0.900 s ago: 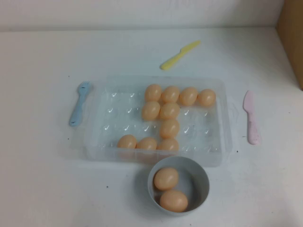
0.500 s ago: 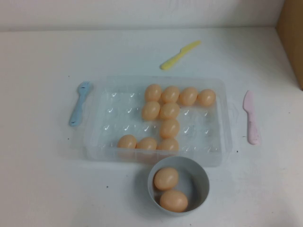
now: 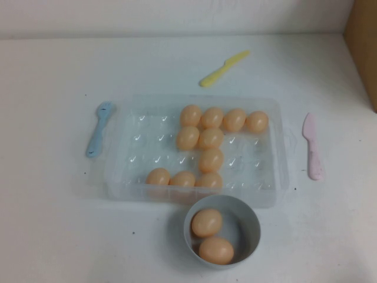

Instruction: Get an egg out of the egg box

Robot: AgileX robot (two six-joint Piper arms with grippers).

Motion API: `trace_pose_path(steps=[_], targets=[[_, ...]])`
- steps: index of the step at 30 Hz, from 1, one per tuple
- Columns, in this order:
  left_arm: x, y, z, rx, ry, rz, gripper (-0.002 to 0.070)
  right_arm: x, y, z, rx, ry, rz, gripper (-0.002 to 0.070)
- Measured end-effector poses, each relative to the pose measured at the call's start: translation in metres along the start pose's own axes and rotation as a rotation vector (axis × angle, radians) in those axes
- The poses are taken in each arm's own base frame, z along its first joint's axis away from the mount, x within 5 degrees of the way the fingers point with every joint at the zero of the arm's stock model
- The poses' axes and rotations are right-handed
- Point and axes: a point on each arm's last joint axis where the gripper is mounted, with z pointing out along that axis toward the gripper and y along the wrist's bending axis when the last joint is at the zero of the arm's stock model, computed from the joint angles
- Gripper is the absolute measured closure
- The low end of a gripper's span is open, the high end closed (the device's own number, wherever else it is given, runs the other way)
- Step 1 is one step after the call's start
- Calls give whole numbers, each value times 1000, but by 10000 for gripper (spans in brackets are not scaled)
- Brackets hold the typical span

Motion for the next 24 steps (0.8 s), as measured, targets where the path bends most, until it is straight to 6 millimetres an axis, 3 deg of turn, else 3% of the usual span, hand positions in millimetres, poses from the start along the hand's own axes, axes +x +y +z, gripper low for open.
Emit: trace_pose_path(steps=[12,14,20,24], targets=[[-16,1,-1,-10,-180,-23,679,0,0,0,0,0,0,694],[-19,1,-2,4,-213,-113,679,0,0,0,0,0,0,694],[-32,3,-6,88,-360,-634,679,0,0,0,0,0,0,694],[-37,5,-8,108,-424,-745,679,0,0,0,0,0,0,694]])
